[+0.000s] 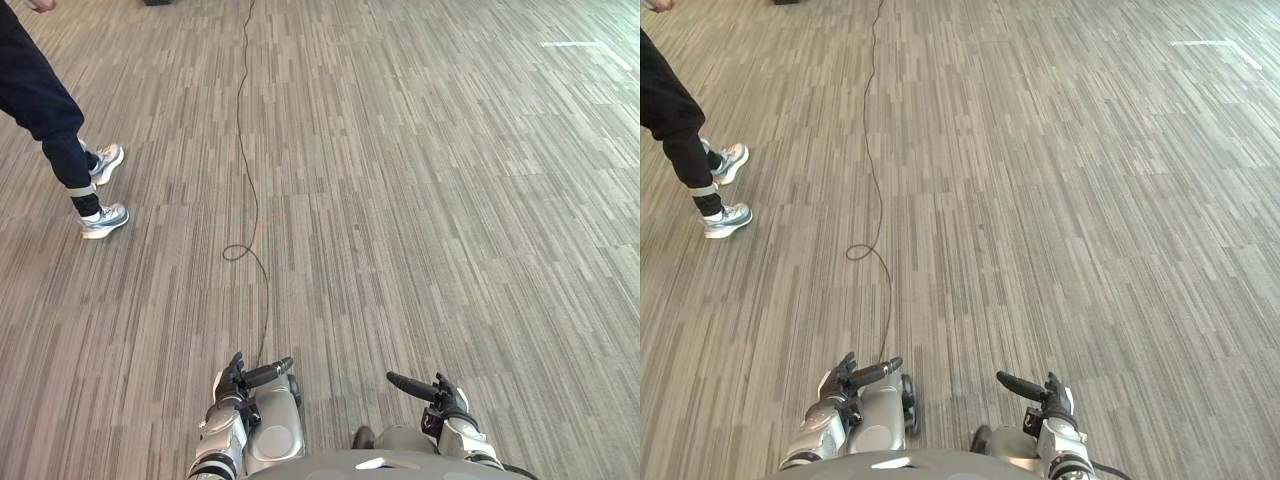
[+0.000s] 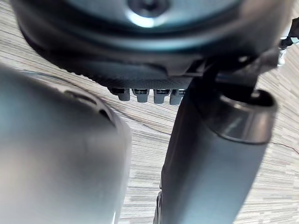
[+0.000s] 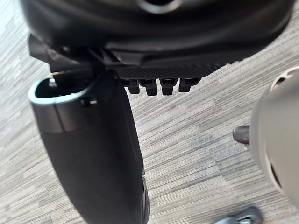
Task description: Pick up cushions and gather them together orderly.
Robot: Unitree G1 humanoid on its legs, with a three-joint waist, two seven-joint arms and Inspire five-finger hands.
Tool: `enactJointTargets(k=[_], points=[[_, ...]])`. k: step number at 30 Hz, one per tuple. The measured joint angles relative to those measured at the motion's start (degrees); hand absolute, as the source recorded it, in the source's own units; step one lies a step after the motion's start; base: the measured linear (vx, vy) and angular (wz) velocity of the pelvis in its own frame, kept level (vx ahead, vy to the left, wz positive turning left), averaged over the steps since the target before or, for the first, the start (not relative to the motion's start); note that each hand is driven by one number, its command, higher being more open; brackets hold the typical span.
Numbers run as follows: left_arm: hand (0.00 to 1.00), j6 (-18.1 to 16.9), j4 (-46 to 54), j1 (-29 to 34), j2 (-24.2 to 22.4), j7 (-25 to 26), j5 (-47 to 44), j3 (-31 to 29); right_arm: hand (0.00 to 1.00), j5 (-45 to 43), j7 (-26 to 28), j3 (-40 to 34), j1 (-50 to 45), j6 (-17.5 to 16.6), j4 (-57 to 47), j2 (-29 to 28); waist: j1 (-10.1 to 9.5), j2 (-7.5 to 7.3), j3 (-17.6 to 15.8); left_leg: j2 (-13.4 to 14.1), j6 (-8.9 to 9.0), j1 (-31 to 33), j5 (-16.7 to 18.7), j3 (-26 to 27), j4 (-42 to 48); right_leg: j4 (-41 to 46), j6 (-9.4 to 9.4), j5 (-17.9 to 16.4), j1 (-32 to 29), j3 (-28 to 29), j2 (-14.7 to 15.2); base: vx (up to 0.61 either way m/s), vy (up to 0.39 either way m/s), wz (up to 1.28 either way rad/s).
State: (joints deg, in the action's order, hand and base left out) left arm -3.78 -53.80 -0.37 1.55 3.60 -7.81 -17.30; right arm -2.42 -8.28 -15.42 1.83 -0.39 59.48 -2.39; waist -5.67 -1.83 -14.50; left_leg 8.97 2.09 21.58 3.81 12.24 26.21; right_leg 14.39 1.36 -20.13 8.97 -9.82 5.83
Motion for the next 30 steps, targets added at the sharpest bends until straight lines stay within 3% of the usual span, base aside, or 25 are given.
enactJointTargets(k=[1, 3, 4, 6, 7, 8, 9, 11, 12, 15, 16, 17, 18, 20, 21, 22, 23, 25, 26, 29, 30], points=[[1.00, -0.1, -0.1, -0.3, 0.5, 0.2, 0.0, 0.0, 1.00, 0.0, 0.3, 0.5, -0.2, 0.1, 0.0, -1.4, 0.26, -1.24, 0.5, -0.3, -1.24, 0.4, 2.8, 0.4, 2.7, 0.3, -0.55, 1.7, -0.2, 3.1, 0.4, 0.48, 0.206, -0.19], [1.00, 0.3, -0.6, -0.4, 1.0, 0.2, -1.0, -0.1, 1.00, 0.1, 0.9, 1.2, -0.3, 0.3, 0.6, -1.4, -0.22, -2.80, 1.9, 0.0, -3.44, -0.8, 7.2, 2.2, 9.0, 3.9, 2.17, 4.2, 0.0, 6.7, 2.1, 0.57, 0.257, -0.37], [1.00, 0.3, -0.6, -0.3, 1.1, 0.2, -1.1, 0.0, 1.00, 0.1, 0.9, 1.2, -0.3, 0.2, 0.5, -1.4, -0.25, -2.99, 2.0, 0.0, -3.88, -1.2, 7.7, 2.6, 9.4, 5.1, 2.96, 4.7, -0.3, 7.0, 2.3, 0.60, 0.264, -0.82], [1.00, 0.5, -1.7, 0.7, 1.6, 0.3, -1.1, 0.9, 1.00, 0.1, 0.9, 1.8, -0.3, -1.1, -1.2, -1.4, -0.28, -2.95, 2.4, 1.4, -3.18, -8.9, 12.4, 7.2, 6.8, 25.0, 8.77, 10.9, -8.3, 7.8, 4.8, 0.49, 0.220, -1.09], [1.00, 0.6, -2.1, 0.7, 1.8, 0.3, -1.0, 1.6, 1.00, 0.1, 1.0, 1.9, -0.3, -1.1, -1.4, -1.4, -0.09, -3.01, 2.4, 1.4, -3.07, -10.5, 13.1, 8.1, 6.1, 31.0, 9.88, 12.9, -10.9, 7.1, 5.9, 0.38, 0.151, -0.88], [1.00, 0.8, -3.3, 0.3, 2.3, 0.3, -0.5, 3.7, 1.00, 0.2, 1.3, 1.9, -0.8, -1.3, -1.5, -1.4, 0.66, -2.66, 2.2, 1.6, -2.73, -15.1, 14.6, 9.9, 4.7, 42.9, 7.66, 12.7, -16.3, 3.2, 8.6, 0.36, 0.089, -0.80], [1.00, 0.8, -3.9, 0.0, 2.4, 0.3, -0.4, 4.3, 1.00, 0.4, 1.5, 2.1, -0.9, -1.5, -3.1, -1.2, 0.97, -2.24, 2.0, 2.0, -1.93, -19.1, 15.6, 11.4, 2.8, 48.0, 4.39, 10.8, -19.5, -0.6, 10.1, 0.43, 0.091, -0.79], [1.00, 0.8, -4.0, 0.7, 2.4, 0.4, -0.4, 5.1, 1.00, 0.5, 1.7, 2.6, -0.9, -2.2, -4.3, -1.4, 1.65, -1.91, 2.2, 3.5, -0.10, -24.9, 16.6, 14.1, -0.5, 48.3, 1.26, 8.5, -24.2, -7.1, 10.2, 0.32, -0.014, -0.70], [1.00, 0.8, -4.0, 0.8, 2.5, 0.4, -0.4, 5.2, 1.00, 0.5, 1.9, 3.0, -0.9, -2.4, -4.8, -1.4, 1.98, -1.94, 2.2, 3.8, 0.43, -26.2, 16.7, 14.9, -1.3, 46.8, 0.88, 8.2, -25.6, -8.9, 10.1, 0.37, -0.077, -0.61], [1.00, 0.9, -6.7, 0.4, 3.0, 0.1, 0.1, 6.4, 1.00, 0.5, 2.2, 3.2, 0.9, -3.0, -4.3, -1.0, 3.23, -1.81, 2.2, 4.2, 3.43, -33.3, 16.1, 20.1, -7.6, 23.8, -0.17, 8.8, -30.3, -17.4, 7.2, 0.51, -0.139, -0.66], [1.00, 0.9, -7.8, 0.8, 3.9, 0.0, 1.2, 8.0, 1.00, 0.4, 2.4, 3.2, 1.2, -2.9, -3.3, -0.9, 3.31, -2.48, 2.2, 2.0, 4.63, -36.3, 15.4, 20.5, -10.8, 11.4, -1.89, 15.5, -30.2, -19.0, 5.3, 0.45, -0.126, -0.51], [1.00, 0.9, -8.6, 0.6, 3.9, -0.1, 1.6, 8.2, 1.00, 0.3, 2.7, 3.2, 1.4, -3.1, -2.9, -0.4, 3.84, -2.12, 2.1, 1.8, 4.86, -37.9, 15.2, 20.1, -12.0, 10.6, -8.44, 20.0, -29.5, -18.2, 4.0, 0.68, -0.181, -0.63], [1.00, 1.3, -9.2, 0.2, 3.0, 0.0, 1.8, 7.9, 1.00, 0.6, 2.9, 3.1, 2.6, -2.5, -1.9, 1.1, 3.65, 0.57, 2.5, 3.6, 5.07, -39.3, 13.5, 19.8, -13.5, 11.2, -9.08, 19.1, -29.3, -18.5, 1.5, 0.48, -0.133, -0.45], [1.00, 1.4, -9.5, 0.1, 1.2, -0.1, 2.4, 7.8, 1.00, 0.9, 2.9, 0.2, 2.4, -2.3, -1.7, 1.6, 4.51, 1.79, 2.6, 4.1, 6.75, -40.3, 8.9, 17.0, -13.1, 15.4, -9.26, 12.9, -29.6, -18.1, 1.0, 0.55, -0.214, -0.33], [1.00, 1.5, -9.5, 0.1, 1.0, -0.1, 2.9, 7.3, 1.00, 0.8, 2.9, -1.1, 2.3, -2.2, -1.7, 1.7, 4.83, 2.35, 2.6, 5.5, 7.40, -40.1, 8.2, 15.7, -10.4, 15.7, -9.05, 11.5, -28.6, -18.2, 0.1, 0.62, -0.295, -0.21], [1.00, 1.6, -9.2, 0.1, 0.9, -0.3, 3.3, 6.8, 1.00, 0.8, 2.7, -1.7, 1.7, -1.5, -1.6, 1.6, 5.20, 3.02, 2.6, 9.3, 6.59, -37.4, 6.3, 11.6, 0.6, 14.7, -8.95, 9.4, -25.5, -18.2, -2.1, 0.47, -0.243, -0.32], [1.00, 1.7, -8.0, 0.1, 0.7, -0.3, 3.6, 6.0, 1.00, 0.8, 2.7, -1.4, 1.2, -0.8, -1.5, 1.6, 5.28, 3.50, 2.4, 13.3, 4.23, -31.0, 2.5, 6.0, 17.7, 11.9, -9.08, 8.4, -21.2, -17.3, -5.4, 0.62, -0.301, -0.45], [1.00, 1.4, -5.9, 0.3, 0.6, -0.3, 3.7, 4.9, 1.00, 0.6, 2.4, -1.4, 0.6, -0.7, -1.4, 1.4, 4.68, 3.59, 2.3, 15.0, 4.46, -25.3, 4.4, 3.8, 31.3, 9.2, -9.53, 7.7, -17.0, -15.3, -8.0, 0.36, -0.123, -0.65], [1.00, 1.2, -4.7, 0.3, 0.8, -0.3, 3.7, 4.9, 1.00, 0.5, 2.3, -1.3, 0.1, -0.5, -1.3, 1.4, 4.39, 3.17, 2.1, 14.4, 4.74, -21.3, 6.7, 3.2, 36.1, 7.6, -10.05, 6.8, -13.8, -13.6, -8.9, 0.30, -0.031, -0.77], [1.00, -0.1, -2.5, 0.3, 0.6, -0.7, 2.6, 5.0, 1.00, 0.1, 1.9, -1.4, -0.3, -0.3, -0.4, 1.7, 3.87, 2.62, 2.1, 11.0, 3.08, -12.9, 11.2, 2.8, 32.4, 3.5, -9.01, 6.9, -8.0, -9.6, -9.8, 0.37, 0.035, -0.71], [1.00, -0.5, -1.8, 0.1, 0.4, -0.8, 2.0, 4.9, 1.00, 0.1, 1.8, -1.4, -0.2, -0.1, 0.1, 1.8, 3.49, 2.18, 1.8, 9.2, 1.96, -9.7, 12.3, 2.7, 27.1, 1.8, -8.37, 7.0, -6.2, -7.6, -9.7, 0.33, 0.119, -0.77]])
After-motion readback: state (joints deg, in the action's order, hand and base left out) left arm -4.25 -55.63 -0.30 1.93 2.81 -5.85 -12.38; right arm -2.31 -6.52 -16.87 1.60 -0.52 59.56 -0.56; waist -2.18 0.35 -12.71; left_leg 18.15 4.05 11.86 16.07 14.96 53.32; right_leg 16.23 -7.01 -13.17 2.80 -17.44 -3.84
